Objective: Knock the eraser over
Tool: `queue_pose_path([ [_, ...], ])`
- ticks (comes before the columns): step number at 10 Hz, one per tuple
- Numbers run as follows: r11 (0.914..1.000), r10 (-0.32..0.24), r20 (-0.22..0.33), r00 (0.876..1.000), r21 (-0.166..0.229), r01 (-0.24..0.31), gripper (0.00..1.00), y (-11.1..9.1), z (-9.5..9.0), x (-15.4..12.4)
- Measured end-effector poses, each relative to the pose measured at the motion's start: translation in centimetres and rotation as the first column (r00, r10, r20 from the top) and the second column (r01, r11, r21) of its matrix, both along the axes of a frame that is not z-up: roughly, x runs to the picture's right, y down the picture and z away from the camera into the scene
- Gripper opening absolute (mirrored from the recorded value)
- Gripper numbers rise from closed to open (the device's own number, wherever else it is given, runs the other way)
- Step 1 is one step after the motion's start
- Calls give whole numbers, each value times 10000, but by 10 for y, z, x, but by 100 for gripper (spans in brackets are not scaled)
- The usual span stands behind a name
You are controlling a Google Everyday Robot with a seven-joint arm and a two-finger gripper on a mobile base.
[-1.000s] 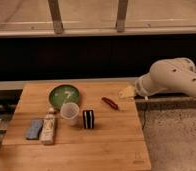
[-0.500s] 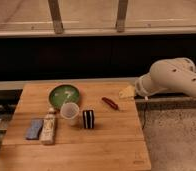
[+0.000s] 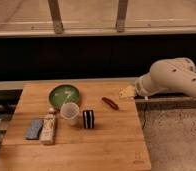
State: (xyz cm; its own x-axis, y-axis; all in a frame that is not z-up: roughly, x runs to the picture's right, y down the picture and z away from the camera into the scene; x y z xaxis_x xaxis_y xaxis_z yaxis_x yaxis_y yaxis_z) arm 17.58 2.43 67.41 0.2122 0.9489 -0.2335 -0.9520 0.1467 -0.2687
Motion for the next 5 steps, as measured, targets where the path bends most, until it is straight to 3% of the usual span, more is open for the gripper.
queue_pose_path([
  [5, 10000, -16, 16, 10000, -7, 16, 9, 0, 0, 0],
])
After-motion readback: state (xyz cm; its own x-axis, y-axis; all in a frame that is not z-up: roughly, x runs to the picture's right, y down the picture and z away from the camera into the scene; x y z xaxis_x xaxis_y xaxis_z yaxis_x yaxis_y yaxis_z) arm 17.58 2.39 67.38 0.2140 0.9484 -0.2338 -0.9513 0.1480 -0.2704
